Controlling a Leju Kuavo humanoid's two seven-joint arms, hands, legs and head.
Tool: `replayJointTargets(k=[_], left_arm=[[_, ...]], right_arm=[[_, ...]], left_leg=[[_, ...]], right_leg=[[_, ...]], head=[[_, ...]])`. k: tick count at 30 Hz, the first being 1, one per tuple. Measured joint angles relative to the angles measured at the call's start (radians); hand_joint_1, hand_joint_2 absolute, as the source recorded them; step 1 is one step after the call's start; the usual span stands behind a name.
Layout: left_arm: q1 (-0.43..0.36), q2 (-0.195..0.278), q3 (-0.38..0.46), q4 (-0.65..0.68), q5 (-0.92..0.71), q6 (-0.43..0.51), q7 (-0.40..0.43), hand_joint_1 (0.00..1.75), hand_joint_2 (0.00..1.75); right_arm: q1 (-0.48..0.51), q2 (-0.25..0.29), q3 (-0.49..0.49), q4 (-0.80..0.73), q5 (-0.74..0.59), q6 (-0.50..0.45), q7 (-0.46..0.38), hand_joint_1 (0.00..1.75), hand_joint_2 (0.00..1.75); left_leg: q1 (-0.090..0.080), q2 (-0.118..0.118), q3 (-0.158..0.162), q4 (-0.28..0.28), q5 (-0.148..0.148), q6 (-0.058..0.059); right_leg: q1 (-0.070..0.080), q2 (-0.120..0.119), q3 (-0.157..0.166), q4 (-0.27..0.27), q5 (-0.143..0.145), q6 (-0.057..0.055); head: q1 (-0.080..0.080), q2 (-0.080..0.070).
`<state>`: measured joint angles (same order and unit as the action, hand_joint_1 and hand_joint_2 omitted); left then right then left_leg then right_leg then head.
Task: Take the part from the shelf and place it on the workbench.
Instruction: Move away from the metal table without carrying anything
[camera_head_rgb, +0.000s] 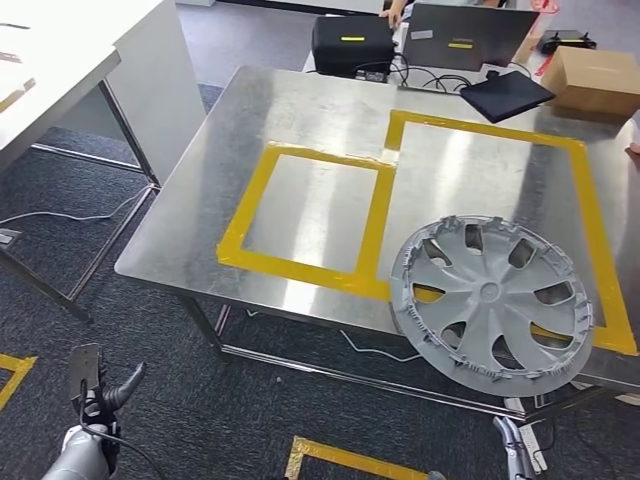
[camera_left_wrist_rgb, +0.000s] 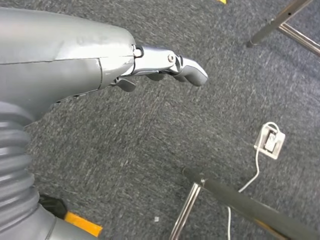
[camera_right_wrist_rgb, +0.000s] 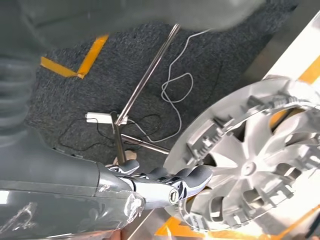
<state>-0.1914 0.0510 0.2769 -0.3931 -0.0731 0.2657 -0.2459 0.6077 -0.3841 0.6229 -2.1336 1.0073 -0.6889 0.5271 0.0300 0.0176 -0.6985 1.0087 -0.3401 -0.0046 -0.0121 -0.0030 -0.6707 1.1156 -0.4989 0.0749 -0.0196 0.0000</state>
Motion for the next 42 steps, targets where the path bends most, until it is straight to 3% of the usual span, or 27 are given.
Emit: replayJointTargets(k=[2,4,5,8,10,13,14,15,17,18,19,20,22,24,25,26,28,29,30,32,33,34,36,37,38,40,42], left_arm=[[0.001,-0.004,-0.007,0.001,-0.006,-0.005,0.0,0.0,0.0],[0.002,-0.009,-0.011,0.002,-0.01,-0.008,0.0,0.0,0.0],[0.003,-0.011,-0.013,0.003,-0.01,-0.009,0.0,0.0,0.0],[0.004,-0.012,-0.016,0.004,-0.011,-0.011,0.0,0.0,0.0],[0.005,-0.01,-0.017,0.005,-0.012,-0.011,0.0,0.0,0.0],[0.007,-0.01,-0.017,0.007,-0.013,-0.012,0.0,0.0,0.0],[0.009,-0.01,-0.017,0.008,-0.013,-0.013,-0.001,0.0,0.0],[0.009,-0.01,-0.017,0.01,-0.013,-0.014,-0.002,0.0,0.0],[0.009,-0.009,-0.017,0.012,-0.014,-0.015,-0.003,0.0,0.0],[0.007,-0.009,-0.017,0.012,-0.016,-0.015,-0.003,0.0,0.0],[0.007,-0.009,-0.018,0.013,-0.019,-0.016,-0.004,0.0,0.0],[0.006,-0.01,-0.018,0.014,-0.023,-0.017,-0.004,0.0,0.0],[0.004,-0.011,-0.018,0.015,-0.03,-0.02,-0.006,0.0,0.0],[-0.002,-0.011,-0.018,0.015,-0.037,-0.021,-0.009,0.0,0.0],[-0.005,-0.011,-0.018,0.015,-0.04,-0.021,-0.01,0.0,0.0],[-0.006,-0.012,-0.018,0.015,-0.043,-0.022,-0.011,0.0,0.0],[-0.006,-0.014,-0.018,0.017,-0.045,-0.022,-0.012,0.0,0.0],[-0.005,-0.015,-0.018,0.018,-0.046,-0.022,-0.011,0.0,0.0],[-0.006,-0.016,-0.018,0.018,-0.046,-0.022,-0.011,0.0,0.0],[-0.005,-0.018,-0.018,0.019,-0.047,-0.023,-0.011,0.0,0.0],[-0.004,-0.019,-0.018,0.019,-0.047,-0.023,-0.011,0.0,0.0],[-0.003,-0.019,-0.018,0.02,-0.047,-0.023,-0.011,0.0,0.0],[-0.002,-0.02,-0.018,0.021,-0.048,-0.024,-0.011,0.0,0.0],[-0.002,-0.021,-0.018,0.022,-0.049,-0.024,-0.011,0.0,0.0],[-0.001,-0.021,-0.018,0.022,-0.05,-0.025,-0.011,0.0,0.0],[-0.001,-0.021,-0.018,0.023,-0.053,-0.026,-0.012,0.0,0.0],[-0.001,-0.02,-0.018,0.024,-0.056,-0.028,-0.013,0.0,0.0]], right_arm=[[0.002,0.0,0.0,0.0,-0.002,0.0,0.002,0.0,0.0],[0.003,0.0,0.0,0.0,-0.004,0.0,0.004,0.0,0.0],[0.003,0.0,0.0,0.0,-0.004,0.0,0.004,0.0,0.0],[0.001,0.0,0.0,0.001,-0.005,0.0,0.005,0.0,0.0],[-0.001,0.0,0.0,0.001,-0.007,-0.002,0.007,0.0,0.0],[-0.003,0.0,-0.001,0.001,-0.01,-0.003,0.011,0.0,0.0],[-0.004,0.0,-0.001,0.001,-0.01,-0.003,0.013,0.0,0.0],[-0.004,0.0,0.0,0.001,-0.01,-0.003,0.015,0.0,0.0],[-0.007,0.0,0.002,0.001,-0.009,-0.003,0.018,0.0,0.0],[-0.009,0.0,0.003,0.001,-0.009,-0.003,0.019,0.0,0.0],[-0.011,0.0,0.003,0.001,-0.009,-0.003,0.019,0.0,0.0],[-0.012,0.0,0.003,0.001,-0.01,-0.003,0.02,0.0,0.0],[-0.012,0.0,0.004,0.001,-0.011,-0.003,0.017,0.0,0.0],[-0.011,0.0,0.003,0.001,-0.015,-0.003,0.01,0.0,0.0],[-0.011,0.0,0.003,0.001,-0.018,-0.003,0.004,0.0,0.0],[-0.011,0.0,0.002,0.001,-0.021,-0.003,0.0,0.0,0.0],[-0.01,0.0,0.002,0.001,-0.026,-0.003,-0.005,0.0,0.0],[-0.01,0.0,0.002,0.001,-0.027,-0.003,-0.006,0.0,0.0],[-0.009,0.0,0.002,0.001,-0.029,-0.003,-0.007,0.0,0.0],[-0.009,0.0,0.003,0.002,-0.03,-0.003,-0.008,0.0,0.0],[-0.009,0.0,0.003,0.002,-0.03,-0.003,-0.008,0.0,0.0],[-0.01,0.0,0.003,0.003,-0.031,-0.003,-0.008,0.0,0.0],[-0.009,0.0,0.003,0.003,-0.031,-0.003,-0.008,0.0,0.0],[-0.009,0.0,0.003,0.003,-0.031,-0.003,-0.008,0.0,0.0],[-0.009,0.0,0.003,0.003,-0.032,-0.003,-0.008,0.0,0.0],[-0.008,0.0,0.002,0.003,-0.033,-0.003,-0.01,0.0,0.0],[-0.005,0.0,0.001,0.003,-0.037,-0.003,-0.015,0.0,0.0]], left_leg=[[0.0,0.0,-0.006,-0.003,0.008,0.001],[0.003,0.0,-0.021,-0.003,0.02,-0.004],[0.006,0.0,-0.031,-0.003,0.028,-0.009],[0.018,-0.003,-0.056,-0.002,0.058,-0.035],[0.019,-0.005,-0.052,-0.007,0.077,-0.053],[0.024,-0.008,-0.04,-0.034,0.097,-0.074],[0.025,-0.008,-0.046,-0.024,0.072,-0.077],[0.024,-0.009,-0.06,0.011,0.024,-0.077],[0.015,-0.01,-0.094,0.149,-0.104,-0.072],[0.009,-0.011,-0.103,0.219,-0.145,-0.069],[0.003,-0.011,-0.099,0.267,-0.163,-0.064],[-0.002,-0.012,-0.078,0.281,-0.162,-0.057],[-0.016,-0.013,0.021,0.205,-0.145,-0.035],[-0.03,-0.013,0.141,0.069,-0.16,-0.014],[-0.035,-0.013,0.176,0.022,-0.171,-0.007],[-0.039,-0.012,0.191,-0.003,-0.176,-0.002],[-0.039,-0.011,0.183,-0.015,-0.159,0.009],[-0.037,-0.011,0.175,-0.018,-0.148,0.016],[-0.034,-0.01,0.166,-0.021,-0.135,0.022],[-0.032,-0.009,0.139,-0.022,-0.112,0.028],[-0.032,-0.009,0.124,-0.021,-0.1,0.028],[-0.032,-0.009,0.107,-0.021,-0.087,0.027],[-0.031,-0.009,0.074,-0.02,-0.061,0.023],[-0.03,-0.01,0.059,-0.019,-0.048,0.019],[-0.03,-0.011,0.047,-0.018,-0.037,0.015],[-0.031,-0.016,0.034,-0.018,-0.015,0.004],[-0.03,-0.02,0.033,-0.024,0.008,-0.008]], right_leg=[[-0.001,0.001,-0.027,0.114,-0.093,0.005],[-0.003,0.001,-0.018,0.177,-0.138,0.011],[-0.005,0.001,0.014,0.156,-0.135,0.014],[-0.014,0.005,0.165,-0.03,-0.093,0.028],[-0.012,0.009,0.196,-0.08,-0.086,0.013],[-0.006,0.007,0.17,-0.069,-0.062,-0.03],[-0.006,0.006,0.159,-0.07,-0.049,-0.04],[-0.006,0.004,0.144,-0.072,-0.033,-0.049],[-0.001,0.003,0.116,-0.073,-0.005,-0.06],[0.003,0.003,0.101,-0.073,0.009,-0.063],[0.007,0.003,0.086,-0.072,0.022,-0.064],[0.011,0.003,0.069,-0.072,0.035,-0.065],[0.017,0.004,0.04,-0.071,0.058,-0.064],[0.024,0.002,0.022,-0.071,0.077,-0.059],[0.024,0.001,0.02,-0.071,0.085,-0.054],[0.025,-0.001,0.019,-0.075,0.094,-0.049],[0.022,-0.002,0.017,-0.079,0.104,-0.037],[0.021,-0.001,0.01,-0.071,0.089,-0.031],[0.021,0.001,-0.001,-0.045,0.055,-0.025],[0.018,0.002,-0.032,0.063,-0.044,-0.015],[0.017,0.002,-0.042,0.125,-0.082,-0.012],[0.016,0.002,-0.043,0.17,-0.096,-0.01],[0.015,0.002,0.002,0.172,-0.06,-0.009],[0.015,0.002,0.05,0.124,-0.033,-0.009],[0.014,0.006,0.112,0.051,-0.025,-0.01],[0.015,0.016,0.211,-0.09,-0.043,-0.018],[0.02,0.019,0.233,-0.14,-0.056,-0.035]], head=[[0.001,0.0],[0.001,0.0],[0.001,0.0],[0.002,0.0],[-0.002,0.0],[-0.007,0.0],[-0.009,0.0],[-0.012,0.0],[-0.019,0.0],[-0.023,0.0],[-0.025,0.0],[-0.026,0.0],[-0.027,0.0],[-0.028,0.0],[-0.028,0.0],[-0.029,0.0],[-0.03,0.0],[-0.03,0.0],[-0.028,0.0],[-0.022,0.0],[-0.021,0.0],[-0.02,0.0],[-0.02,0.0],[-0.02,0.0],[-0.02,0.0],[-0.021,0.0],[-0.021,0.0]])
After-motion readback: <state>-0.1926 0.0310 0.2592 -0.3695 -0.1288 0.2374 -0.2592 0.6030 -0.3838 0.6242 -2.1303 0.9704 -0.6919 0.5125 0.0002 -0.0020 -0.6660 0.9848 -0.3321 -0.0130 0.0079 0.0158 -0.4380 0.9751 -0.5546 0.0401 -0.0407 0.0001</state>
